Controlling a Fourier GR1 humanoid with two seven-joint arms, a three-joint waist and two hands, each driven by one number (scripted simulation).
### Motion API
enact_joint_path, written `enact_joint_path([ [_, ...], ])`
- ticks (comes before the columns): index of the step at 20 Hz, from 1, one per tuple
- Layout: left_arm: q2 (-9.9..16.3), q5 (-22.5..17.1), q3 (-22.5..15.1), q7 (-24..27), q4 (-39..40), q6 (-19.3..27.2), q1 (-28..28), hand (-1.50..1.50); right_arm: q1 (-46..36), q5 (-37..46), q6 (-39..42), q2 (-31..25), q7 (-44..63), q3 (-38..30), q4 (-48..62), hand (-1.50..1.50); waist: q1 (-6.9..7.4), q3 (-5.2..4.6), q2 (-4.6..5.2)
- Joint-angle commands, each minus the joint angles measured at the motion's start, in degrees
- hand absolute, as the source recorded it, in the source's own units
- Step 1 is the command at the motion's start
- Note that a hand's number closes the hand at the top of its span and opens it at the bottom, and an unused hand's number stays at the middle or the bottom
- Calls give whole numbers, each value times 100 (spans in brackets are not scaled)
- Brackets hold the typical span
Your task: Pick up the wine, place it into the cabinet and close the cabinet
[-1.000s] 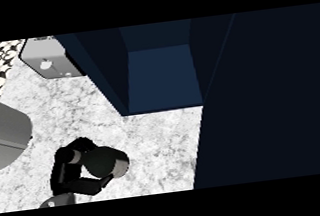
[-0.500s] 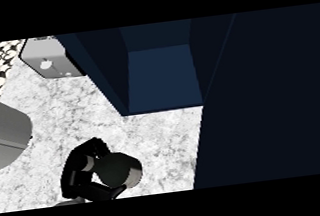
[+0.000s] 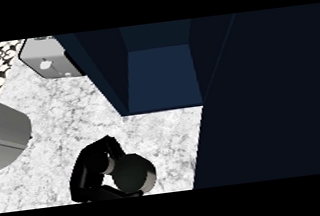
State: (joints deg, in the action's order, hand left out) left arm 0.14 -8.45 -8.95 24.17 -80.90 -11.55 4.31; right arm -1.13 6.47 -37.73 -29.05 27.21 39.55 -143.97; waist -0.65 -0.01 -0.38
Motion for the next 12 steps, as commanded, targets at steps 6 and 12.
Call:
enact_joint_path([
  [6,-14,16,-598,-414,-501,1356,-449,150,637,371,-42,-268,136,190,-1296,-150,-57,-3,-2],
  [12,-14,103,-817,-577,14,2309,-1242,150,694,110,14,-370,-41,19,-1161,-150,-62,-1,17],
])
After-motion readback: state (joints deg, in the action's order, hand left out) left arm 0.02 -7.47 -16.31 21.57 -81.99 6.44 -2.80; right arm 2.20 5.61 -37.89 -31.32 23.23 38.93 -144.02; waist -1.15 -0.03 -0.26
